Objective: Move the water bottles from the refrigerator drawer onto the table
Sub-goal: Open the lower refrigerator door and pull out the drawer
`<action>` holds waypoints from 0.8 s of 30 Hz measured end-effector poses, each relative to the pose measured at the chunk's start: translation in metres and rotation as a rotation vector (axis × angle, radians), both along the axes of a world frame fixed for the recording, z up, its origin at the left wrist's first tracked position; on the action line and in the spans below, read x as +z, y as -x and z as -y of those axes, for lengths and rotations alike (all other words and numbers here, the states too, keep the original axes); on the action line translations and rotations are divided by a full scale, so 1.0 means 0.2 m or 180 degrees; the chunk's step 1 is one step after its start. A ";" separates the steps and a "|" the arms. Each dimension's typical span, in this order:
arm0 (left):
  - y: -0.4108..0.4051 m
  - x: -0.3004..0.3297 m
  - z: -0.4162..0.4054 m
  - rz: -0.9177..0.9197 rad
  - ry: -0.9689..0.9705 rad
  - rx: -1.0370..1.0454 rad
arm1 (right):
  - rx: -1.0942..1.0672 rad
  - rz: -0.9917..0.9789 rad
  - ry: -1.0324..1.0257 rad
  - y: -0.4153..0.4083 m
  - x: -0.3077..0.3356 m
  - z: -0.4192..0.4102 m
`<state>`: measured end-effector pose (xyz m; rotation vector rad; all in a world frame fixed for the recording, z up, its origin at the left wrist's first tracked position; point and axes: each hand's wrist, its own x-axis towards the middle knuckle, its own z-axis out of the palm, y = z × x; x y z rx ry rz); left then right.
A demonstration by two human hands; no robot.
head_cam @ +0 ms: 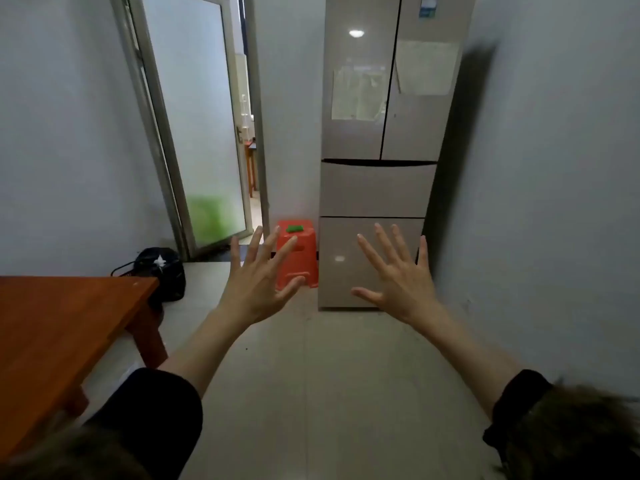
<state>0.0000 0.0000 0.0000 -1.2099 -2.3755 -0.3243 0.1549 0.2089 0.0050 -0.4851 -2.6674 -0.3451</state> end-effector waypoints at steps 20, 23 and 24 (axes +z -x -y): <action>1.37 -0.11 -1.24 0.0529 0.0077 0.0143 | 0.0083 -0.0088 0.0201 1.53 -0.04 -1.17; 1.69 -0.06 -1.40 0.0514 0.0092 0.0150 | 0.0029 -0.0116 0.0176 1.80 -0.01 -1.34; 1.80 -0.04 -1.46 0.0461 0.0058 0.0145 | 0.0010 -0.0147 0.0159 1.89 0.00 -1.39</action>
